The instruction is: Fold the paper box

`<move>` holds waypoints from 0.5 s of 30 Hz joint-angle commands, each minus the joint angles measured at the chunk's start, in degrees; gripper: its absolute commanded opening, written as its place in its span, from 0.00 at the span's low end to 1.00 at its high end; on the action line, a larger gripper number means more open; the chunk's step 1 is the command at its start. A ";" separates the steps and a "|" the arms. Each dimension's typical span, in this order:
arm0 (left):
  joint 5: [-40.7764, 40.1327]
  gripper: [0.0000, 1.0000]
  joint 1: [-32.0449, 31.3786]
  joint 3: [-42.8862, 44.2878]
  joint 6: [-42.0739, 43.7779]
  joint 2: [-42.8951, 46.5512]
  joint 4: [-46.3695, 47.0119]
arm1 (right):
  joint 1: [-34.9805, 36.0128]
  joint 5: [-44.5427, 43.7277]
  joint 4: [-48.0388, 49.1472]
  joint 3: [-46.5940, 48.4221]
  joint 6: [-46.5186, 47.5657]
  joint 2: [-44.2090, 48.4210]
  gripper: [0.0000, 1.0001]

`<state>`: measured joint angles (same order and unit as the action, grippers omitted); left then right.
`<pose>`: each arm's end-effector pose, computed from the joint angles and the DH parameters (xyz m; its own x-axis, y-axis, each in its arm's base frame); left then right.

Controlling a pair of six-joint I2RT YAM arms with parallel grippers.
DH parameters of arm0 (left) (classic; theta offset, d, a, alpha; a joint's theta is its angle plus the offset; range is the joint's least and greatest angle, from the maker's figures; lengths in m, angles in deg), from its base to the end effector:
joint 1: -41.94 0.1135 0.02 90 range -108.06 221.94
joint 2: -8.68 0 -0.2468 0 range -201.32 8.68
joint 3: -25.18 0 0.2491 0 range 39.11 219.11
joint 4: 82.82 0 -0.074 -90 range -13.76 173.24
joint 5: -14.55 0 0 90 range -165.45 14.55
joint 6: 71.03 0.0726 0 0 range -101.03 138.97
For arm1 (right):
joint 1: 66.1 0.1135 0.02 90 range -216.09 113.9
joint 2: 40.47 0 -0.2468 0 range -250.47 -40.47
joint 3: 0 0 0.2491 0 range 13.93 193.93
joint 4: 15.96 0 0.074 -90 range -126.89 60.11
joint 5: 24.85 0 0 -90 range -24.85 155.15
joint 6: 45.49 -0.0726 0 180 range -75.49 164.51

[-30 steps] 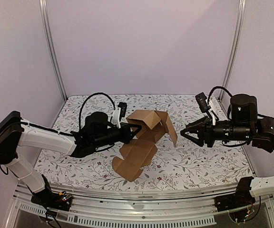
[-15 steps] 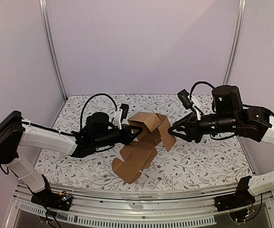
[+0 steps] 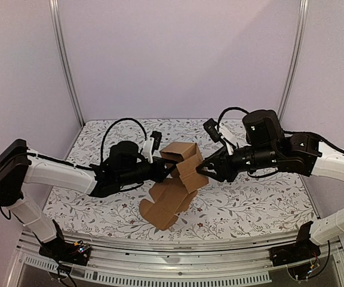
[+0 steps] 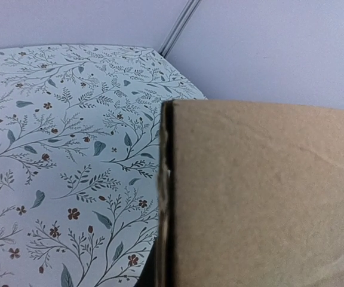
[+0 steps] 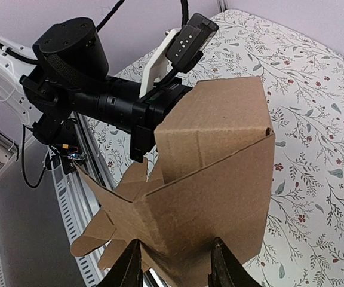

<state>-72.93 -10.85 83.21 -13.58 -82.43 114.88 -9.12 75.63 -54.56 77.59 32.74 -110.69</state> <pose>0.2241 -0.3004 0.1854 -0.5771 -0.1288 -0.8065 0.6060 0.5944 -0.5286 0.1567 0.2653 0.3023 -0.4621 -0.3429 -0.8179 -0.8325 0.4856 0.2667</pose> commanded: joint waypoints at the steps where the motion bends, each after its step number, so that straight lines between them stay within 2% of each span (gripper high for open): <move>1: -1.84 0.00 0.68 1.47 0.64 0.17 -2.07 | 1.40 -4.41 1.80 2.05 -0.97 -1.80 0.38; 9: -6.06 0.00 0.29 1.71 -0.56 0.71 -4.49 | 3.43 -15.66 2.11 2.60 -2.67 -4.90 0.40; 15: -10.35 0.00 -0.98 3.57 -0.54 0.57 -9.18 | 5.10 -20.57 3.81 3.01 -3.52 -8.36 0.41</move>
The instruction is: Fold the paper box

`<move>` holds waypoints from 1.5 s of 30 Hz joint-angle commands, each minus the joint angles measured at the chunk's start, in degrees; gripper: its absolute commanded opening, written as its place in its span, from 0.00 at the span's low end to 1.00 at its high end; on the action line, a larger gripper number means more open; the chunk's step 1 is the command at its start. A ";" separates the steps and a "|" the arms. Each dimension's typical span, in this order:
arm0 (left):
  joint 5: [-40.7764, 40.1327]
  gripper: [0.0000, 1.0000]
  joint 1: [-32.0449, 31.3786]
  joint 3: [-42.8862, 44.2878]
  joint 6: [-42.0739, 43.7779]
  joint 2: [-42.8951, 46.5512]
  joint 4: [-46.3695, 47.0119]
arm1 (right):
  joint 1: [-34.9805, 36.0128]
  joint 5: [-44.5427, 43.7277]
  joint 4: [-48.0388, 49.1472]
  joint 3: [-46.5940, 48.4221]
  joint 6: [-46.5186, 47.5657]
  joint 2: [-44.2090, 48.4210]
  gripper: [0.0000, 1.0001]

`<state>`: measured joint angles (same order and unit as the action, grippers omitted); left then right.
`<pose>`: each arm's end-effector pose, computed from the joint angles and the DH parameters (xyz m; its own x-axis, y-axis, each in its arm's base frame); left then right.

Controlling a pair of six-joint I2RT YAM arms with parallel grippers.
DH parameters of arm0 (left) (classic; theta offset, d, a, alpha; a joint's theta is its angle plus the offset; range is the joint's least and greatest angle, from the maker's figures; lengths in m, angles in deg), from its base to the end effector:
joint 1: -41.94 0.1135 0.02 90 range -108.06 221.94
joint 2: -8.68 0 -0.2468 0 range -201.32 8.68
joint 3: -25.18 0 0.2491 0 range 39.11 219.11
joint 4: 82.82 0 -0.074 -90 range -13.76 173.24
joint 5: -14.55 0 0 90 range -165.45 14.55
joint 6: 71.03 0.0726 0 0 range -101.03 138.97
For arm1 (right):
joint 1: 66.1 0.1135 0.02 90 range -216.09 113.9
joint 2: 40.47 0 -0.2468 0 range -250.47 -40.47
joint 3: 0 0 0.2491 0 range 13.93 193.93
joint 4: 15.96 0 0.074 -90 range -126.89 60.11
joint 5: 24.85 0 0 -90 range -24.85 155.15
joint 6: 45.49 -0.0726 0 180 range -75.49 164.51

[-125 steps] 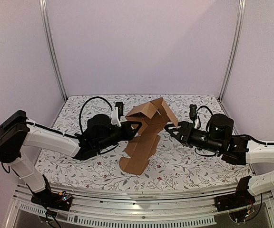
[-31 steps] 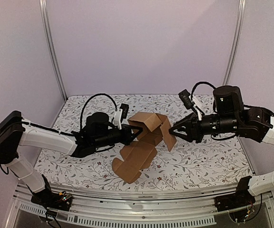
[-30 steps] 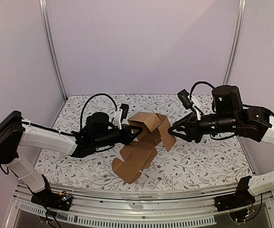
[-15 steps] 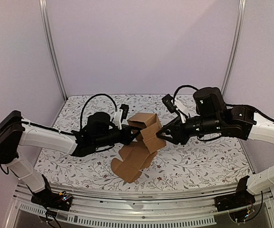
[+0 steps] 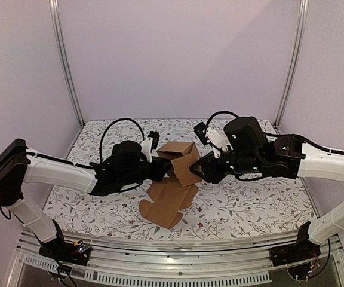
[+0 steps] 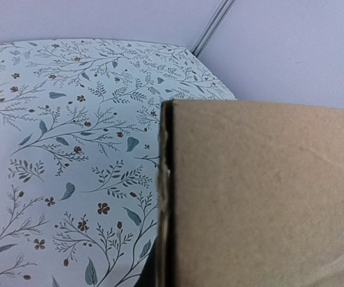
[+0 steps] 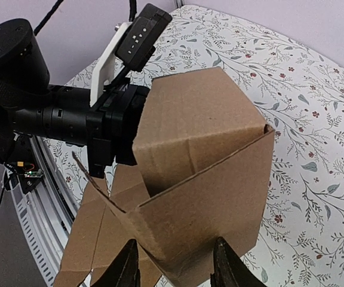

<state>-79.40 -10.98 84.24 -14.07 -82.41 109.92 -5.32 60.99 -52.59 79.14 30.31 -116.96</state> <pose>0.2295 -0.2954 0.1798 -0.5795 -0.1353 -0.8036 0.5257 0.6914 -0.4955 0.1670 0.2877 0.2832 -0.4708 -0.3406 -0.8138 -0.7485 0.6426 0.1641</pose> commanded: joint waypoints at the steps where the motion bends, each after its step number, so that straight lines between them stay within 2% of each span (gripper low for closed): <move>1: -4.69 0.00 -1.33 2.86 0.47 0.63 -4.79 | 1.49 -6.84 2.12 1.60 -1.10 -2.65 0.41; 16: -15.72 0.00 -6.52 6.91 3.75 1.35 -13.36 | 4.91 -22.20 6.51 2.21 -2.50 -9.23 0.41; 28: -21.67 0.00 -9.75 10.14 4.23 0.64 -17.53 | 5.28 -27.19 13.88 -0.40 -4.35 -11.01 0.42; 45: -21.54 0.00 -10.62 12.01 3.32 -1.05 -18.35 | 6.95 -31.54 18.29 -0.27 -8.37 -16.64 0.35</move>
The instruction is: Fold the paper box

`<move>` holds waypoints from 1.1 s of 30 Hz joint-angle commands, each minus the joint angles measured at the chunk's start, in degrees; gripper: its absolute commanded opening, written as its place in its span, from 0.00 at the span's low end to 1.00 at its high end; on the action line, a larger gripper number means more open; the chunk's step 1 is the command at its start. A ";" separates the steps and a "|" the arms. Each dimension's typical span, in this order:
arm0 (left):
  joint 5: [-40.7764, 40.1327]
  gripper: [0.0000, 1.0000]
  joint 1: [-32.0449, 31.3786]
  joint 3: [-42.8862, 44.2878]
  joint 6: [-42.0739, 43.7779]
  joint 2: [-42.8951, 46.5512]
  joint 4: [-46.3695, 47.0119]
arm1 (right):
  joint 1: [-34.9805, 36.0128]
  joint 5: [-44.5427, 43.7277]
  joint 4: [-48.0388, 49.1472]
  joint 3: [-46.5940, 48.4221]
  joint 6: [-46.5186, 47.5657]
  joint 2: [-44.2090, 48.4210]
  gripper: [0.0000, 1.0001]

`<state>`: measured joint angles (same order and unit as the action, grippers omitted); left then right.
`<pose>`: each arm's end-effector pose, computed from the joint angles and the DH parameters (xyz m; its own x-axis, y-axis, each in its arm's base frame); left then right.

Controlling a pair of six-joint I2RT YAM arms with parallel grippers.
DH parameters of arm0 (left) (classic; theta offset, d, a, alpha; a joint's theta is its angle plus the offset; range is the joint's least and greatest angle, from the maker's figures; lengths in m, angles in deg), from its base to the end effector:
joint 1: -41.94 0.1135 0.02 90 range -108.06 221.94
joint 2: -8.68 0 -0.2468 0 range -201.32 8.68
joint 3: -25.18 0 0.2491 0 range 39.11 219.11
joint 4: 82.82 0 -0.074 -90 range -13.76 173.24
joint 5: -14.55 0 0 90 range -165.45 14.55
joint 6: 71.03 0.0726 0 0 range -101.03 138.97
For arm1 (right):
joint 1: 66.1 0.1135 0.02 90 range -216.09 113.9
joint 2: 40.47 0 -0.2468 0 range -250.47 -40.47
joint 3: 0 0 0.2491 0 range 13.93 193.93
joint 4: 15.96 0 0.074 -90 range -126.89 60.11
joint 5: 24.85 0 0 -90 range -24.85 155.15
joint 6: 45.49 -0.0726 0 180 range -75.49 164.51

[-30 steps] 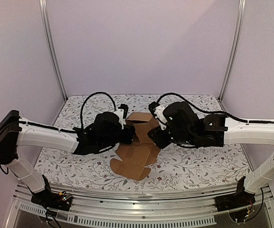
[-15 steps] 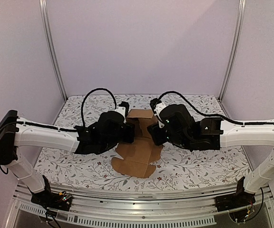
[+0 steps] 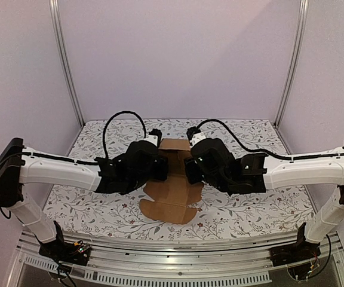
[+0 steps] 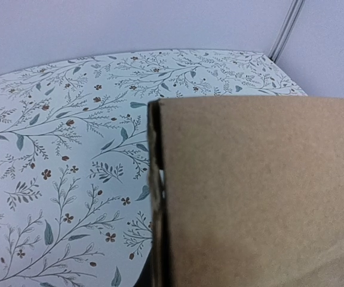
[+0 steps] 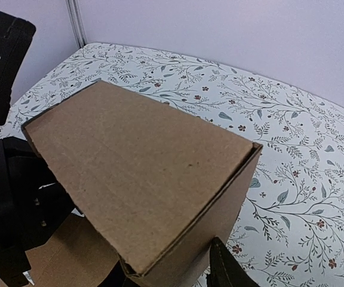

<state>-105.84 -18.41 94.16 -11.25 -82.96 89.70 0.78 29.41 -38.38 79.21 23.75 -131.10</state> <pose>0.2175 -0.3078 0.1956 -0.4830 -0.0291 -0.8751 0.3357 0.9169 -0.2158 0.1871 0.3303 0.2369 -0.4015 -0.2078 -0.8920 -0.4424 0.8968 -0.0097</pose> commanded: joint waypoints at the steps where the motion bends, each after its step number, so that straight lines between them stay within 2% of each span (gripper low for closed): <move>1: 4.95 0.00 -3.19 2.08 0.55 -0.58 1.89 | 0.95 -0.01 4.17 -0.22 -2.04 -2.67 0.34; 6: 6.11 0.05 -3.21 2.26 0.47 -1.03 2.32 | 1.04 0.02 4.18 0.13 -2.96 -3.49 0.29; 16: 9.44 0.26 -3.19 0.96 0.35 -1.26 5.21 | 1.04 -1.28 4.04 0.31 -3.54 -4.09 0.18; 23: 11.73 0.44 -3.20 -0.29 1.22 -0.01 6.62 | 1.05 -3.39 3.44 0.31 -3.09 -4.44 0.00; 30: 14.13 0.60 -2.59 -3.41 1.61 3.26 6.31 | 0.82 -6.22 2.76 0.21 -1.12 -5.11 0.00; 33: 15.71 0.62 -2.49 -5.50 2.37 4.47 7.51 | 0.00 -6.03 2.69 0.24 -0.28 -5.58 0.00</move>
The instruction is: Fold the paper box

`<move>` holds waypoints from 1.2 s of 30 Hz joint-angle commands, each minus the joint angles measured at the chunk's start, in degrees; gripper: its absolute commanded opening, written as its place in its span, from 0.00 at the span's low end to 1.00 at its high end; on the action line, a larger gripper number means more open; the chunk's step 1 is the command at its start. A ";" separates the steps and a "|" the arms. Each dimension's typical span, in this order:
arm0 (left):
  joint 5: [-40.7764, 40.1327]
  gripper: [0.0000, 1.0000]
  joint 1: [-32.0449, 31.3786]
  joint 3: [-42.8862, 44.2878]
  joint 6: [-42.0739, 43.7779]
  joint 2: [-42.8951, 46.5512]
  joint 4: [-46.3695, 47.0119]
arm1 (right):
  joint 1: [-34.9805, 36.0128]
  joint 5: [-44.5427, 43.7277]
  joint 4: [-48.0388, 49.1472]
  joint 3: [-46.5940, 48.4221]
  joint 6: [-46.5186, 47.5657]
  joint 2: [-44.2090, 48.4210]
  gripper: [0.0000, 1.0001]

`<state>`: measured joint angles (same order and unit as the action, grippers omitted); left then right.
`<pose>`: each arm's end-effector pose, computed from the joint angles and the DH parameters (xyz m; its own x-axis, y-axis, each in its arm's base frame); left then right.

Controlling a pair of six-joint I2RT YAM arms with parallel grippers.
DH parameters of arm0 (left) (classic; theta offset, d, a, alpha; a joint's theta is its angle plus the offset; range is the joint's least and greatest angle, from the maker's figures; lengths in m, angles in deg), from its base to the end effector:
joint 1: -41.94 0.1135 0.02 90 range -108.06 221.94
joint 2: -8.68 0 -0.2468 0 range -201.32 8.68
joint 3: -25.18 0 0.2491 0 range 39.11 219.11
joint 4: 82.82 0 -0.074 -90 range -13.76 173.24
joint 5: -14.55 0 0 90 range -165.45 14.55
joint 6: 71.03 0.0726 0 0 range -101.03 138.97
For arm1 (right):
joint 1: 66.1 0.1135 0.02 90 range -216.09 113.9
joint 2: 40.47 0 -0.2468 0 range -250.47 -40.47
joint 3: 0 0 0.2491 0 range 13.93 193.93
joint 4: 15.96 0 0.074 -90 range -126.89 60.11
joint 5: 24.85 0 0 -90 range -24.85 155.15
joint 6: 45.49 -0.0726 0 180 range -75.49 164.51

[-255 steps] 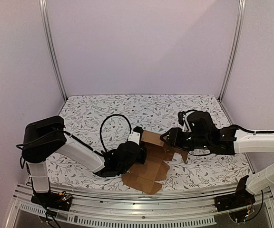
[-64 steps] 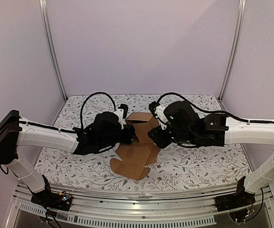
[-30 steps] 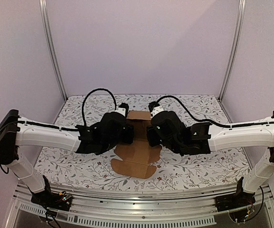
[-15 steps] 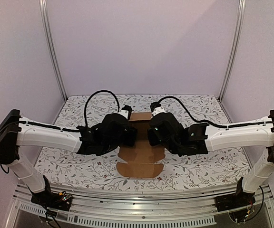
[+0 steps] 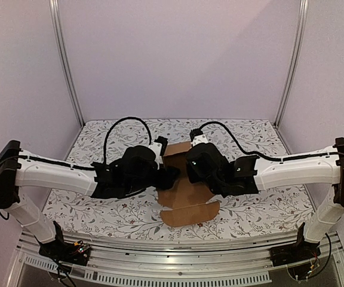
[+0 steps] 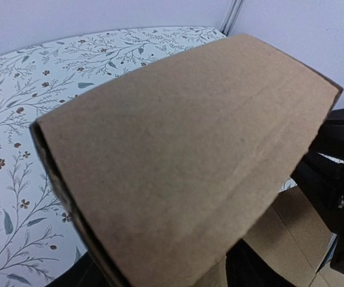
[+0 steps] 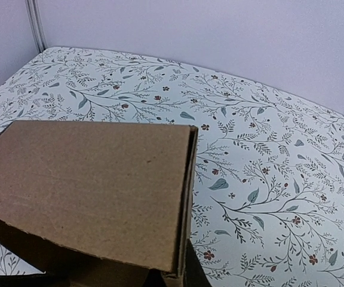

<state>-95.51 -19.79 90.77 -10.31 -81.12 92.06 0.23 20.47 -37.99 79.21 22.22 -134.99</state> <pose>0.1973 -0.3143 0.1885 -0.5377 0.0299 -0.8426 0.4846 0.8288 -0.2798 0.1991 0.3272 0.2176 -0.3872 -0.2115 -0.8974 -0.3025 0.9486 -0.0931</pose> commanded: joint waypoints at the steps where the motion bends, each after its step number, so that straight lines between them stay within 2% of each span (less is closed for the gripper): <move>1: 5.86 0.64 -1.11 -2.84 1.60 3.02 5.45 | 0.21 3.06 2.23 0.26 1.51 -1.88 0.00; 15: 3.13 0.69 0.30 -11.36 4.61 13.01 0.29 | -5.50 10.33 4.67 -3.78 7.92 -1.21 0.00; 20: 5.06 0.69 1.33 -12.09 8.09 16.44 -2.96 | -8.41 20.24 8.35 -6.97 10.44 -0.73 0.00; 26: 6.50 0.68 1.66 -10.50 11.15 18.13 -4.68 | -10.85 32.19 17.95 -12.07 15.52 -1.37 0.00; 30: 8.89 0.60 2.10 -8.73 12.47 16.81 -3.37 | -10.95 34.74 25.12 -15.40 18.84 -2.12 0.00; 34: 11.97 0.41 2.76 -7.49 13.29 13.91 -0.08 | -11.54 38.19 28.34 -15.84 20.21 -4.28 0.00; 36: 14.63 0.28 3.71 -6.71 13.20 11.85 1.72 | -11.53 39.38 32.64 -17.36 21.51 -5.10 0.00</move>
<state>-86.22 -17.89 82.03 1.69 -65.71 90.47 -10.90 54.91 -14.80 63.95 40.39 -138.01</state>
